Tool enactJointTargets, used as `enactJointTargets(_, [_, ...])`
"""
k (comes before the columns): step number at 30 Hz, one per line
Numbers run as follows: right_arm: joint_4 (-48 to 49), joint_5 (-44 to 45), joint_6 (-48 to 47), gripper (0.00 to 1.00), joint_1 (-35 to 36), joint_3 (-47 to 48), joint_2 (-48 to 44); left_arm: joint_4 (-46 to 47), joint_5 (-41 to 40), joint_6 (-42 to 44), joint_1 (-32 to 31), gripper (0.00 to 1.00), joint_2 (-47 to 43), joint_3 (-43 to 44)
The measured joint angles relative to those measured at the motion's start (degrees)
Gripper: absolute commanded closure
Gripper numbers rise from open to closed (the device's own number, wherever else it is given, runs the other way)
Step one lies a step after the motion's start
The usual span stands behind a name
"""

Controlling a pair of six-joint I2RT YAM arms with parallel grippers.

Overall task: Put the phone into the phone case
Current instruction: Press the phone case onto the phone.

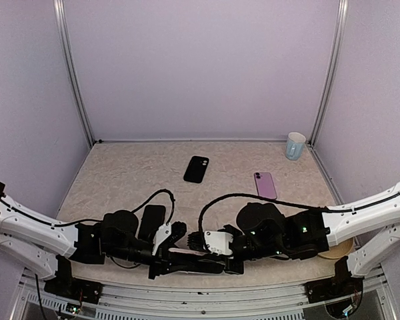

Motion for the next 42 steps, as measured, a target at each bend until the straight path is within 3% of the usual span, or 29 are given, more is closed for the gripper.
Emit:
enactJointTargets(9, [-0.09,-0.2,1.16,0.88,0.31,-0.28,-1.6,1.62,0.42,0.11,-0.17,0.98,-0.17,0.0])
enactJointTargets(14, [-0.33,0.81,1.75,0.6,0.37,0.35,-0.9,2.03,0.31,-2.25,-0.22,0.98,-0.17,0.0])
enactJointTargets(18, [1.79,1.62,2.56,0.57,0.85,1.4,0.66,2.43,-0.74,-5.09,-0.22,0.98,-0.17,0.02])
enactJointTargets(24, [3.39,1.22,4.28,0.66,0.66,1.75,0.98,2.86,-1.42,-6.56,-0.37,0.98,-0.15,0.02])
enactJointTargets(33, [3.58,-5.81,6.62,0.99,-3.02,1.81,1.01,2.36,-1.36,-6.58,-0.63,0.98,-0.11,0.02])
enactJointTargets(42, [3.04,-19.17,9.55,1.0,-7.96,2.08,1.16,3.04,-0.92,-6.34,-0.98,0.98,0.24,0.04])
